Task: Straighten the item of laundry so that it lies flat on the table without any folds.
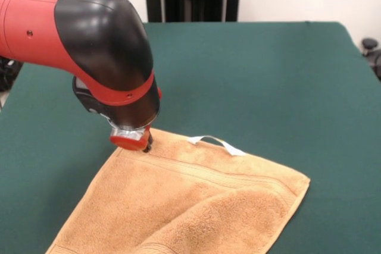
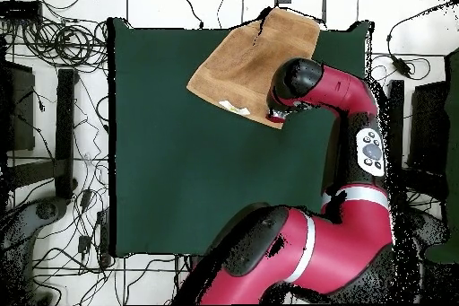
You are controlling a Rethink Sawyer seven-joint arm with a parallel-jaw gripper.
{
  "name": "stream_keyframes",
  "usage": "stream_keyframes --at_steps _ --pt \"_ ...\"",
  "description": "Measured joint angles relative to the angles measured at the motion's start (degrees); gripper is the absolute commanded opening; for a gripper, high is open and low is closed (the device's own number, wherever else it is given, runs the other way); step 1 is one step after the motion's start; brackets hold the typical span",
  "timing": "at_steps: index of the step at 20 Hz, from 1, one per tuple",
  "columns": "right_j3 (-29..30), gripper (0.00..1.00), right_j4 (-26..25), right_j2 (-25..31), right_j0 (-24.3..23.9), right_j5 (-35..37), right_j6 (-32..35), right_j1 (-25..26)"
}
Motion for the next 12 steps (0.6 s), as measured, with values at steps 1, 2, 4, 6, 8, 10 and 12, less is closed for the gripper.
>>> stream_keyframes --at_steps 1,2,4,6,8,10,12 --pt "-0.07 0.0 0.0 0.01 0.0 0.09 0.0 0.02" --pt "-0.15 0.0 0.0 0.01 0.0 0.22 0.0 0.06" --pt "-0.68 0.0 -0.05 -0.02 0.09 0.97 0.0 0.29" --pt "-0.94 0.0 -0.06 -0.07 0.15 1.36 0.0 0.4" --pt "-1.82 0.0 -0.1 -0.24 0.34 2.77 0.0 0.84" --pt "-2.4 0.0 -0.1 -0.32 0.42 3.89 0.0 1.19" --pt "-3.17 0.0 -0.11 -0.36 0.45 5.41 0.0 1.58"
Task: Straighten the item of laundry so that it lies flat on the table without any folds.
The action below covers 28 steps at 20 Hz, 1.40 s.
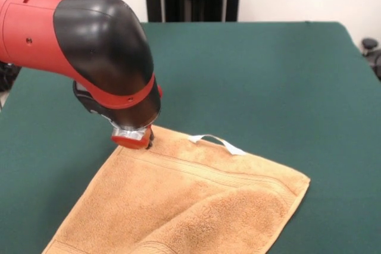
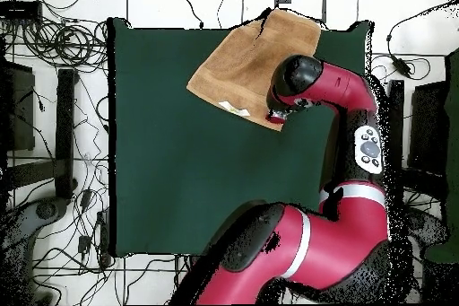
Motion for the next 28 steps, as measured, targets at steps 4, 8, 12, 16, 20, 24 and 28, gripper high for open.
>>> stream_keyframes --at_steps 4,8,12,16,20,24,28 --pt "-0.84 1.0 0.0 -0.25 0.02 3.14 0.0 0.44" --pt "-1.06 1.0 -0.11 -0.77 0.19 7.11 0.0 0.41" --pt "-1.69 1.0 0.05 -1.33 0.17 7.88 0.0 1.1" --pt "-1.92 1.0 0.06 -1.33 0.17 8.19 0.0 1.22" --pt "-1.92 1.0 0.06 -1.33 0.17 8.19 0.0 1.21" --pt "-1.93 1.0 0.05 -1.33 0.17 8.2 0.0 1.22" --pt "-1.93 1.0 0.04 -1.34 0.17 8.2 0.0 1.22"
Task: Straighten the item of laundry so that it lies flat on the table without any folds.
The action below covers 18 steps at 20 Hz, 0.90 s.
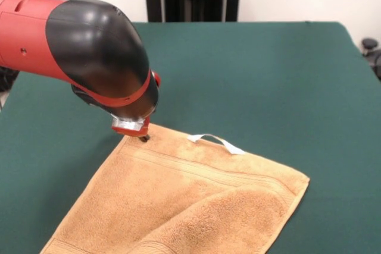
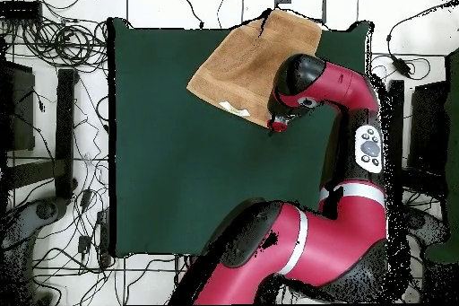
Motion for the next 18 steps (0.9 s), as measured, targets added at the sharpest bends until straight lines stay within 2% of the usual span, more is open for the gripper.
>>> stream_keyframes --at_steps 11,18 --pt "0.82 1.0 0.05 0.01 -0.12 -1.24 -0.01 -0.34" --pt "5.12 1.0 0.07 -0.01 -0.37 -6.65 -0.01 -2.47"
